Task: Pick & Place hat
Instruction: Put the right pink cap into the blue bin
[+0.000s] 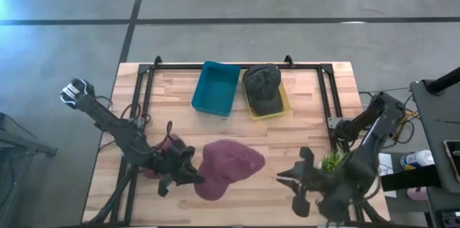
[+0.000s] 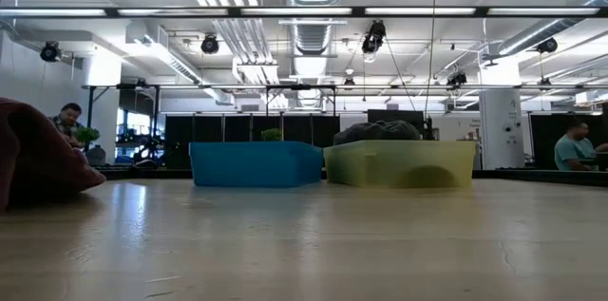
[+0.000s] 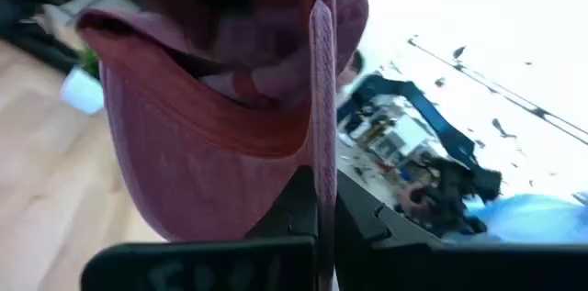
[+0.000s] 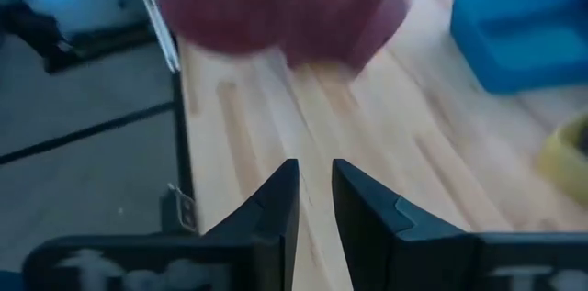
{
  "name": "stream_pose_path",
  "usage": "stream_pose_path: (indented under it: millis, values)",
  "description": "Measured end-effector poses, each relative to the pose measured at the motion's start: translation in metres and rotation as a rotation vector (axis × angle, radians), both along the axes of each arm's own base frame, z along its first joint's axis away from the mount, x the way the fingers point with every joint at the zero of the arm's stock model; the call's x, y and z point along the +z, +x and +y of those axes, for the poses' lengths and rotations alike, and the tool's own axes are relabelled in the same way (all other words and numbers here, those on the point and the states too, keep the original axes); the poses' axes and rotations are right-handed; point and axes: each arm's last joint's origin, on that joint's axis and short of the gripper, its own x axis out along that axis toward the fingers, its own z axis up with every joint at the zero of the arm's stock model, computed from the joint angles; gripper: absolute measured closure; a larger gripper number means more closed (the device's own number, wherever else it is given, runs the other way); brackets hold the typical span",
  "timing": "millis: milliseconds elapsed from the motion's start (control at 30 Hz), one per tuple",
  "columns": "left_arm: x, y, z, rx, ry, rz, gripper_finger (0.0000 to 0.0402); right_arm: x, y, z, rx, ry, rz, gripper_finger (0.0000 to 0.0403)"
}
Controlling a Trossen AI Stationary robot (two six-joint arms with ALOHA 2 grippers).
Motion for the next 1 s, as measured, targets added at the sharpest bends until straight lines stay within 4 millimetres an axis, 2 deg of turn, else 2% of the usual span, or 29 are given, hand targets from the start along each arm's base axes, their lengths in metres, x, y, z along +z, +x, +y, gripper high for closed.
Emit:
stream_pose_path:
  millis: [167, 433, 533, 667, 1000]
  values:
    - [-0.002, 0.006, -0.006, -0.046, 0.051, -0.019, 0.0397, 0.037, -0.006, -0.025, 0.041, 0.05, -0.052, 0.0314]
    - [0.0, 0.016, -0.012, -0.076, 0.102, -0.045, 0.0397, 0.056, 0.009, -0.054, 0.154, 0.169, -0.059, 0.022]
    - [0.002, 0.021, -0.011, -0.07, 0.113, -0.053, 0.0397, 0.056, 0.017, -0.054, 0.2, 0.165, -0.07, 0.0187]
    - [0.002, 0.027, -0.009, -0.07, 0.118, -0.051, 0.0397, 0.05, 0.026, -0.054, 0.222, 0.128, -0.047, 0.0163]
    - [-0.001, 0.037, 0.001, -0.087, 0.112, -0.041, 0.0397, 0.051, 0.032, -0.049, 0.256, 0.139, -0.08, 0.0162]
